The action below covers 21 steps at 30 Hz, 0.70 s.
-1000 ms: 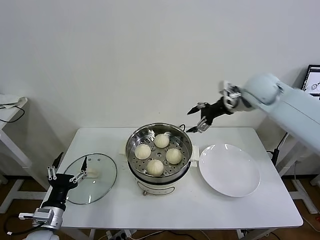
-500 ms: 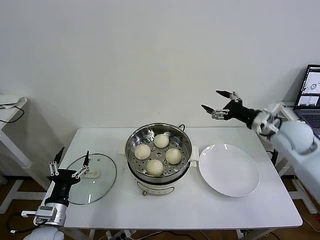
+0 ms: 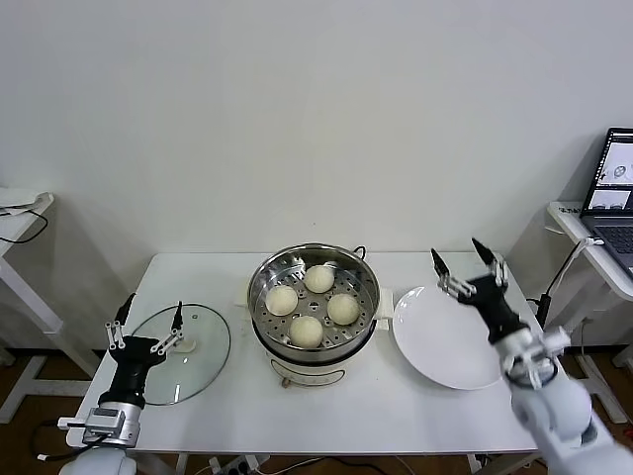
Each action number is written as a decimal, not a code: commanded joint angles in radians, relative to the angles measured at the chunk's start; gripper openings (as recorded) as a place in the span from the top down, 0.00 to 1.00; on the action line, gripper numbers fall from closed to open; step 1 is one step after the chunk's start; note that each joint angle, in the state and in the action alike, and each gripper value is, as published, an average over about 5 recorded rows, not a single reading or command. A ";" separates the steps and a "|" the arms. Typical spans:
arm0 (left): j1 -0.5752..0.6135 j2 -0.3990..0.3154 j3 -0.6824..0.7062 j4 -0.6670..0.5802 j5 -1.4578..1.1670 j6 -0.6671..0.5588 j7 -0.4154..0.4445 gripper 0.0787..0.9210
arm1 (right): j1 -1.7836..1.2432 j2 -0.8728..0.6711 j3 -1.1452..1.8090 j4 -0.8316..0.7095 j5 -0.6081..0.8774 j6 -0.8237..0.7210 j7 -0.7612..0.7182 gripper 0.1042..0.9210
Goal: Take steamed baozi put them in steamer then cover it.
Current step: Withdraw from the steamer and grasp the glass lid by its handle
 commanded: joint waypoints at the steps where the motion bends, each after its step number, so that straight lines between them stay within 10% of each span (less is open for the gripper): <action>1: 0.008 0.015 -0.006 0.090 0.451 -0.101 -0.089 0.12 | -0.228 0.273 0.089 0.049 -0.101 0.157 0.079 0.12; 11: 0.006 0.072 -0.042 0.301 1.140 -0.266 -0.351 0.12 | -0.218 0.303 0.027 0.020 -0.145 0.159 0.085 0.12; 21: -0.045 0.103 -0.031 0.467 1.389 -0.285 -0.440 0.12 | -0.209 0.306 0.013 0.009 -0.150 0.162 0.084 0.12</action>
